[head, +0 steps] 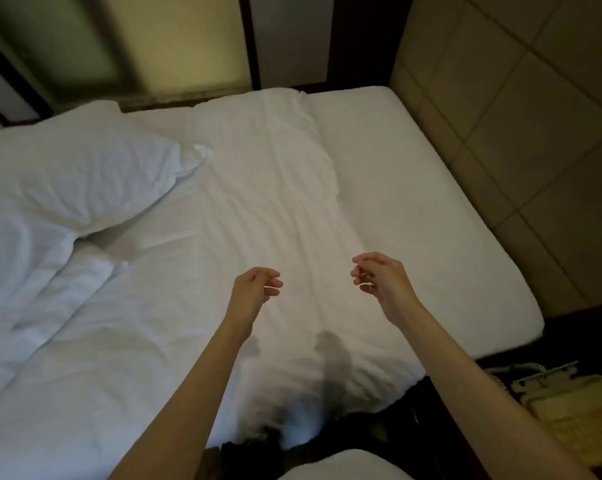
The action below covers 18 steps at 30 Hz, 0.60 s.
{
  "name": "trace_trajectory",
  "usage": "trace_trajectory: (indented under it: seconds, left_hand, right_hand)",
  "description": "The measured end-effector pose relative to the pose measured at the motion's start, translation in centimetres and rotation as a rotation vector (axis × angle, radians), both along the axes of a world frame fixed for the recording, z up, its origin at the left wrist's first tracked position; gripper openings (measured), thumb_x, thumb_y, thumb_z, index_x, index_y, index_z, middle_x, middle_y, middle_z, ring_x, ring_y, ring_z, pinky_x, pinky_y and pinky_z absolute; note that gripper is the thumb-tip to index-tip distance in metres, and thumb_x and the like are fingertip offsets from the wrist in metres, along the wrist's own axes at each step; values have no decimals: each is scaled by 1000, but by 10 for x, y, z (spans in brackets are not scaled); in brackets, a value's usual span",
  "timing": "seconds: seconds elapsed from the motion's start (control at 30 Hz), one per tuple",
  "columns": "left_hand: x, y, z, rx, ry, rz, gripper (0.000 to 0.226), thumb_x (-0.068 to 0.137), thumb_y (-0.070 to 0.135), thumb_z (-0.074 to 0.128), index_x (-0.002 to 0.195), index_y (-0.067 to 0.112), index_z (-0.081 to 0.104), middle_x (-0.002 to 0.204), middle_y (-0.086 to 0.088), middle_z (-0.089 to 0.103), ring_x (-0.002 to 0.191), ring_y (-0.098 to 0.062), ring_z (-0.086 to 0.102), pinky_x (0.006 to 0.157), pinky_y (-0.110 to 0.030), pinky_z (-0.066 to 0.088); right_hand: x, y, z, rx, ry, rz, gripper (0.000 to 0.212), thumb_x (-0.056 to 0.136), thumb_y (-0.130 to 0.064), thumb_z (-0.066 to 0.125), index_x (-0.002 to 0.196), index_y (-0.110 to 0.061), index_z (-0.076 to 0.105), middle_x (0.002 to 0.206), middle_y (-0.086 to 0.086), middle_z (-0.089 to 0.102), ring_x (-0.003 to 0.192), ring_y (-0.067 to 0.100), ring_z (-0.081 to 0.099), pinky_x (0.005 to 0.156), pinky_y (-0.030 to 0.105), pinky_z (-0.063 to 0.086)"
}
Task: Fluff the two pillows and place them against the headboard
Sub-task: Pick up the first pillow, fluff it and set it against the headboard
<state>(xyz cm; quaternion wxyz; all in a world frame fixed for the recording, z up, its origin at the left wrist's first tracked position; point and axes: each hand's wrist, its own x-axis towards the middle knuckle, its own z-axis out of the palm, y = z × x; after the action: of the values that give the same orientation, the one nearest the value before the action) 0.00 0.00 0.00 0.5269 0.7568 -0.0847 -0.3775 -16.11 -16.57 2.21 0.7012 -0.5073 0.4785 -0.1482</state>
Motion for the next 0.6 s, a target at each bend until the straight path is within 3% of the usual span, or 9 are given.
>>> trace_trajectory:
  seconds: [0.6]
  left_hand:
    - [155,260,-18,30,39,196,31,89,6,39,83,13,69,77,-3,70,67,-14,62,67,-23,45]
  right_hand:
    - [177,233,-10,-18,22,145,21,84,-1,52,78,-13,68,63,3,65,52,13,58,57,25,42]
